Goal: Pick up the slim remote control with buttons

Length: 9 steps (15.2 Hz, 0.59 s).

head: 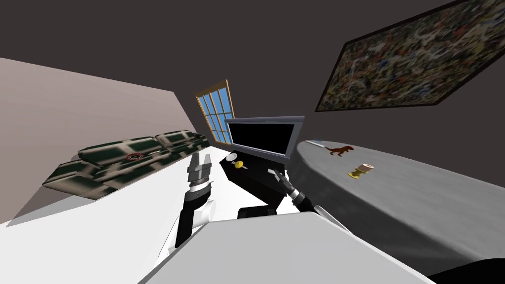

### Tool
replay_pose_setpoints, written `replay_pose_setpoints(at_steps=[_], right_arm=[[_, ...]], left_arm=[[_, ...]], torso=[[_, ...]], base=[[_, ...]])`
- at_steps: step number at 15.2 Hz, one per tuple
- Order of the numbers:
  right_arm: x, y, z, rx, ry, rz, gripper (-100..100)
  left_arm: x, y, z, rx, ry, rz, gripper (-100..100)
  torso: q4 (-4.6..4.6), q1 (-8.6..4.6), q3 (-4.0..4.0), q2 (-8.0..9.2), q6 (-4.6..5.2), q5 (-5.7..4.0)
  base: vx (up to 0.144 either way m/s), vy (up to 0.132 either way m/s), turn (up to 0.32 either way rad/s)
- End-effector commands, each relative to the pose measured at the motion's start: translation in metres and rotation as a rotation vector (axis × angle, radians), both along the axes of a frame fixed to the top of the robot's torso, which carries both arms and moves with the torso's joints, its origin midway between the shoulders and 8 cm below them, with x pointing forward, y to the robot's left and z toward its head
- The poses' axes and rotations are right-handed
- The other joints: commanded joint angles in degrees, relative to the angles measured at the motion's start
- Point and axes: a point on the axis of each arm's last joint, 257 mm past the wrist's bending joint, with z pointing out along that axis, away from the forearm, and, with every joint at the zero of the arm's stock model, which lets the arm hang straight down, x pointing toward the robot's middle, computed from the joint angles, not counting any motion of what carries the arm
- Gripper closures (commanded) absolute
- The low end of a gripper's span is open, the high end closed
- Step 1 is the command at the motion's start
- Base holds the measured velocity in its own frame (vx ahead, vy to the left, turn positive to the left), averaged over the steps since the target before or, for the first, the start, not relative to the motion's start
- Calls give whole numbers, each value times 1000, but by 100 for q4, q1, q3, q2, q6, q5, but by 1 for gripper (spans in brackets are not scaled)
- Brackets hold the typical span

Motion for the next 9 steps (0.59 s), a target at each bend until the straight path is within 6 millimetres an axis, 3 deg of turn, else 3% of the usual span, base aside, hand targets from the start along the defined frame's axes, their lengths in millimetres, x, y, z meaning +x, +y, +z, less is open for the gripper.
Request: replay_pose_setpoints(at_steps=[1,2,4,5,7,8,9], right_arm=[[-3,-2,-17,-24,34,5,-100],[-14,-1,-40,-74,81,38,-100],[-16,-7,-52,-84,105,29,-100],[-29,-10,-77,-137,157,61,-100],[-32,-15,-86,-146,176,54,-100],[-47,-20,-111,-201,228,84,-100],[-50,-25,-119,-209,245,78,-100]], left_arm=[[0,0,0,0,0,0,0],[0,0,0,0,0,0,0],[0,0,0,0,0,0,0],[0,0,0,0,0,0,0],[0,0,0,0,0,0,0],[0,0,0,0,0,0,0],[0,0,0,0,0,0,0]], torso=[[0,0,0,0,0,0],[-1,0,-2,-3,3,0],[-1,-1,-2,-2,0,0],[-1,-1,-3,-5,3,0],[-1,-5,-2,-3,-1,-1],[-1,-3,-3,-5,2,-1],[-2,-1,-3,-5,0,0]], base=[[-5,7,108],[-19,11,278],[-12,7,214],[-16,0,234],[-14,1,249],[-6,10,280],[-7,3,265]])
